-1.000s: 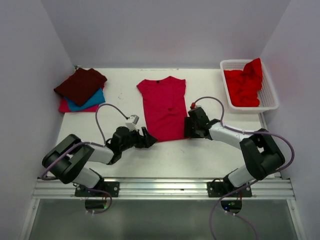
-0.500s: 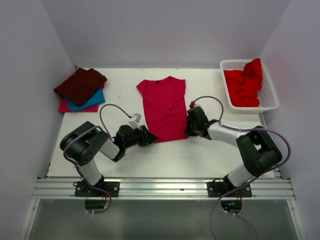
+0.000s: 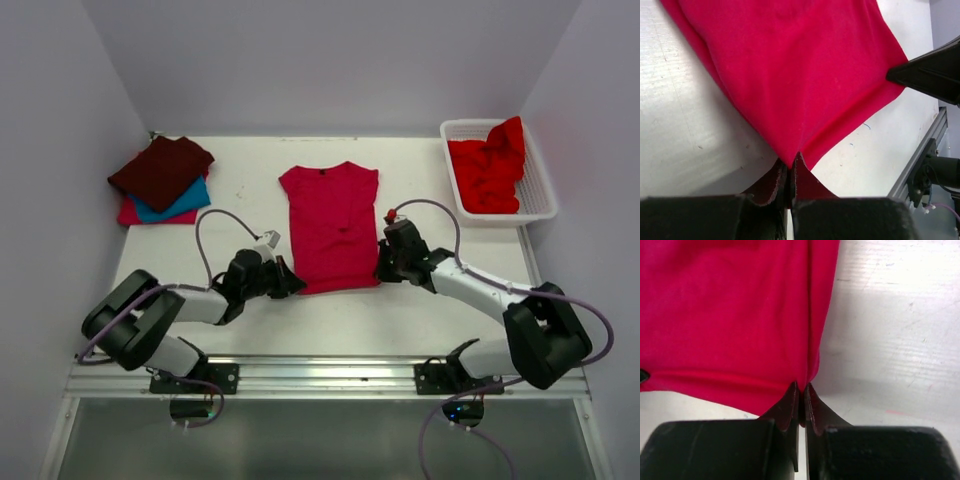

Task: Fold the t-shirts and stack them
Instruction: Fold the tshirt

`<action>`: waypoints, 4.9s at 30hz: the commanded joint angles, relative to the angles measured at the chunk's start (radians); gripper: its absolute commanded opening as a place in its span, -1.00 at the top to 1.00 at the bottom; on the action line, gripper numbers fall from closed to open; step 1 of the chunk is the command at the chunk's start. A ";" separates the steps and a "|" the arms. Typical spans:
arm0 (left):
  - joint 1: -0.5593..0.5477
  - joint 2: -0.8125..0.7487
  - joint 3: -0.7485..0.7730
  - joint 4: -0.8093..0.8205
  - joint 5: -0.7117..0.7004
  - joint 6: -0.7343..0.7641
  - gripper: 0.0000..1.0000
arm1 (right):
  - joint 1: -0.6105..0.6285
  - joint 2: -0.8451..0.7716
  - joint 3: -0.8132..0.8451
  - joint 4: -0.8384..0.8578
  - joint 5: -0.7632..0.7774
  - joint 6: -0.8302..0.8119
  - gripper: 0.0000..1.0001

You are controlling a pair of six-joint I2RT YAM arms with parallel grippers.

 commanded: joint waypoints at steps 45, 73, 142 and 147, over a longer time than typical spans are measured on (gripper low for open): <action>-0.048 -0.239 0.453 -0.714 -0.371 0.308 1.00 | 0.163 0.118 0.419 -0.270 0.297 -0.116 1.00; 0.261 0.269 1.037 -0.574 -0.271 0.361 -1.00 | -0.058 0.557 0.998 -0.248 0.492 -0.196 -0.30; 0.215 0.215 0.837 -0.566 -0.098 0.438 0.65 | -0.093 0.503 0.704 -0.053 -0.005 -0.187 1.00; 0.170 0.106 0.690 -0.603 -0.098 0.380 0.59 | -0.061 0.420 0.601 -0.023 0.023 -0.222 1.00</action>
